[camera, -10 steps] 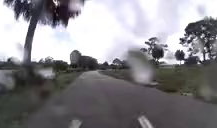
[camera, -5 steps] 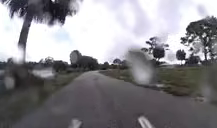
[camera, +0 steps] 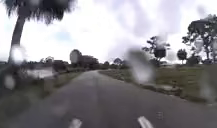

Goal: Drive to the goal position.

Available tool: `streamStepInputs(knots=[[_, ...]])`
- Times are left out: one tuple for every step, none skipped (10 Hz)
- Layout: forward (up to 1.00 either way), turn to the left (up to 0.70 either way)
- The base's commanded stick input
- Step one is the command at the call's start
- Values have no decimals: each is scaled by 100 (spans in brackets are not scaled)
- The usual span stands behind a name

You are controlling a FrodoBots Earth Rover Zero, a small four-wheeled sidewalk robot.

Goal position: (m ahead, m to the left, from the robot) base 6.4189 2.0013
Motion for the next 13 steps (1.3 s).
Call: streamStepInputs(knots=[[70,0],[70,11],[70,23],[70,29],[70,34],[70,18],[70,3],[70,0],[70,0],[70,0],[70,0],[70,0],[70,0]])
